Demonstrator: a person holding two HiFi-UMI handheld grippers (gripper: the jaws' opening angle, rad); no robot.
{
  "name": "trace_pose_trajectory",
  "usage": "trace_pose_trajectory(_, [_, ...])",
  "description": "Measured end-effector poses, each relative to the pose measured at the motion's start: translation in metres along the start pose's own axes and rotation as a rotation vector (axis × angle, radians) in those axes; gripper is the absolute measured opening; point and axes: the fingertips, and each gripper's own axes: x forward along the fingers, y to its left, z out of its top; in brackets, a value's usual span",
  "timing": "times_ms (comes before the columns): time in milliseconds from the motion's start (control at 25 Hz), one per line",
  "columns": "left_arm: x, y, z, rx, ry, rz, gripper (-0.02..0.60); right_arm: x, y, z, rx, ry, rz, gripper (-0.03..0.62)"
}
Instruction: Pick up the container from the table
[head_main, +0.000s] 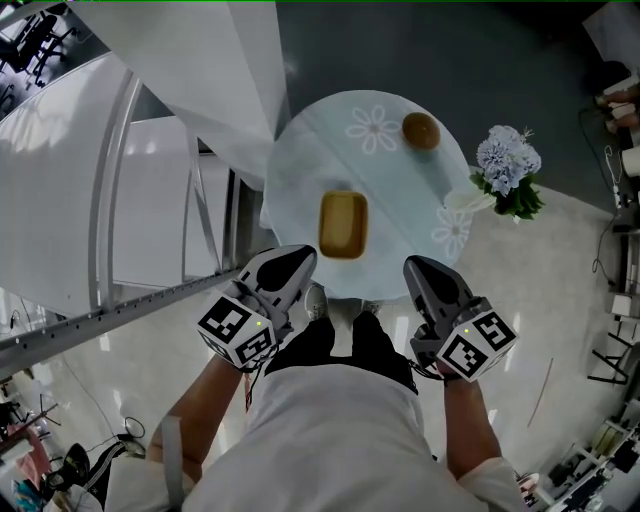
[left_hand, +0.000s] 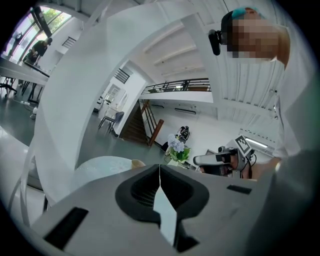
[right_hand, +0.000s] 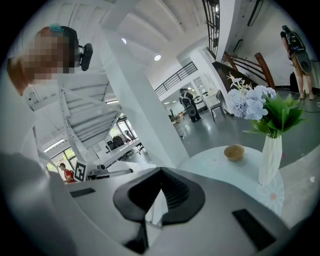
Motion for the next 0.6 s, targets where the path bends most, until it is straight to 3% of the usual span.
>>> trace_pose_trajectory(600, [0.053,0.029,-0.066,0.032,0.14,0.082,0.025,0.025,-0.059,-0.027,0.067,0.092,0.078,0.018])
